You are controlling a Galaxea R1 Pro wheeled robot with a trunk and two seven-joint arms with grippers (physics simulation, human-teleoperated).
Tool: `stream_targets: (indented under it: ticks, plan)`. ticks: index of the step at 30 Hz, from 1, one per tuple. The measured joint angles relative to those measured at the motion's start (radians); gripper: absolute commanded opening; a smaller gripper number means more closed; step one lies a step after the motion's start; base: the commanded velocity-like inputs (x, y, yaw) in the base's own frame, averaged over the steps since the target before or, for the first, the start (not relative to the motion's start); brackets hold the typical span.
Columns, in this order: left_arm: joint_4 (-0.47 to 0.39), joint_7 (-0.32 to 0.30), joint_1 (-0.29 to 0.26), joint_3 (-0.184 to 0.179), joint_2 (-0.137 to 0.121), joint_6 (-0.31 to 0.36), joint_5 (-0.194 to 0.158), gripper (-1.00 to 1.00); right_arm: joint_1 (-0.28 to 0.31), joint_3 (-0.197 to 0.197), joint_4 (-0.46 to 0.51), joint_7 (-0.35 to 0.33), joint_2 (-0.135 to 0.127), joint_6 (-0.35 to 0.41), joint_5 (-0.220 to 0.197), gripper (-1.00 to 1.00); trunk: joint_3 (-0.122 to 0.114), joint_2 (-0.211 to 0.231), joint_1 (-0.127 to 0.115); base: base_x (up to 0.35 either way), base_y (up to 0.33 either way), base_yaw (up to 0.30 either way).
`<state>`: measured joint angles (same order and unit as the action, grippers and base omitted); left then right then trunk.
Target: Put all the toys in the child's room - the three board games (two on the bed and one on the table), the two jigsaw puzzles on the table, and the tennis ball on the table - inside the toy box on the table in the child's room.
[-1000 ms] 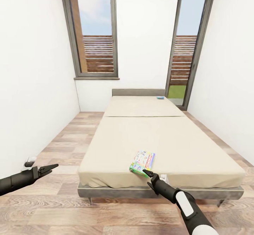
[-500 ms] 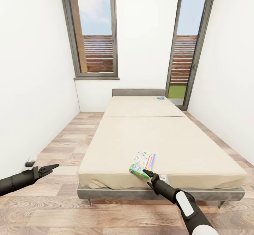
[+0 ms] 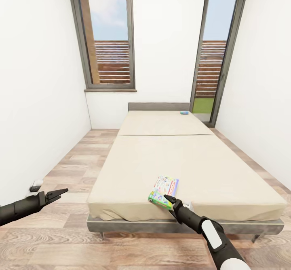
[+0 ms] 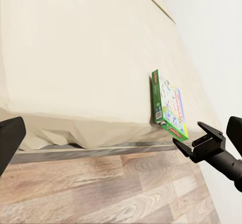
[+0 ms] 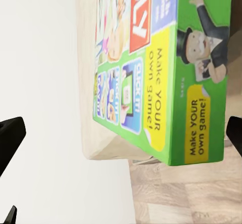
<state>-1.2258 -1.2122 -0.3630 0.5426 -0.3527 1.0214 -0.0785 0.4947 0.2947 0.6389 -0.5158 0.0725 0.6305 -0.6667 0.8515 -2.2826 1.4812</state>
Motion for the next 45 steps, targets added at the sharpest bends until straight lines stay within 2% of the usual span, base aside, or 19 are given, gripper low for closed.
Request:
stream_targets:
  ticks: [35,36,45]
  plan:
    - [0.0,0.001,0.0,0.0,0.004,0.0,0.0,1.0,0.0,0.0,0.0,0.0,-0.001,0.0,0.001,1.0,0.0,0.0,0.0,0.027,0.0,0.0]
    - [0.0,0.001,0.0,0.0,0.004,0.0,0.0,1.0,0.0,0.0,0.0,0.0,-0.001,0.0,0.001,-1.0,0.0,0.0,0.0,0.003,0.0,0.0]
    - [-0.001,-0.003,0.0,0.001,0.004,0.003,0.0,1.0,0.0,0.0,0.0,0.0,0.0,0.0,0.001,-1.0,-0.003,0.007,-0.004,0.0,0.0,0.0]
